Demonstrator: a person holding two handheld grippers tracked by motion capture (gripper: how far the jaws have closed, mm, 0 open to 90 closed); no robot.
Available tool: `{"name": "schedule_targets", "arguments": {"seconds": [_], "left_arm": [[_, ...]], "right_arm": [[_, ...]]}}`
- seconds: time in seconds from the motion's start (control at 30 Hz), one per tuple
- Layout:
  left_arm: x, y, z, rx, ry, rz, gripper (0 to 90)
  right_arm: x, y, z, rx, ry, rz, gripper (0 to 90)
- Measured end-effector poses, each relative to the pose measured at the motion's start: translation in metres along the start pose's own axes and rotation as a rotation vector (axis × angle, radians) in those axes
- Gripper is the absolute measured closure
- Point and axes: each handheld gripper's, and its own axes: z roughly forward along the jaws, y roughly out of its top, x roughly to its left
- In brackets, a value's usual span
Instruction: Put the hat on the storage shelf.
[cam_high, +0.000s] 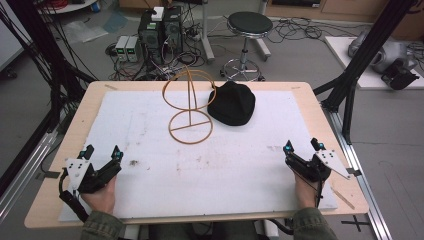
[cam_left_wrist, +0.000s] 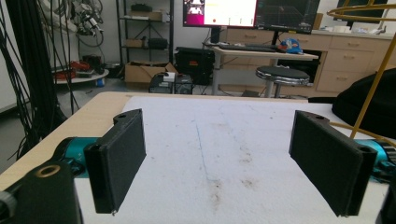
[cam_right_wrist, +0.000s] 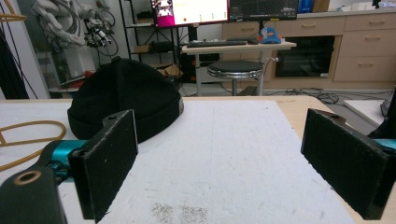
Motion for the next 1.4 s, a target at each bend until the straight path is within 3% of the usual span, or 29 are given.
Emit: {"name": "schedule_targets", "arguments": {"seconds": [0.87, 1.03, 1.17, 1.2, 1.4], "left_arm": [[0.000, 0.000, 0.000, 0.003, -0.001, 0.001, 18.8], [0.000, 0.000, 0.001, -0.006, 0.000, 0.001, 18.8], [0.000, 0.000, 0.003, 0.001, -0.003, 0.004, 18.8], [0.000, 0.000, 0.004, 0.012, -0.005, 0.000, 18.8], [-0.002, 0.001, 0.001, 0.025, -0.024, 0.014, 18.8]], "right_arm": [[-0.001, 0.000, -0.001, -0.001, -0.002, 0.009, 10.1], [-0.003, 0.002, 0.003, 0.008, -0.009, -0.011, 10.1], [-0.006, 0.009, 0.011, 0.026, -0.005, 0.013, 10.1], [-0.005, 0.012, 0.016, 0.050, 0.006, 0.007, 10.1], [0.002, 0.021, 0.023, 0.061, 0.058, -0.014, 10.1]]}}
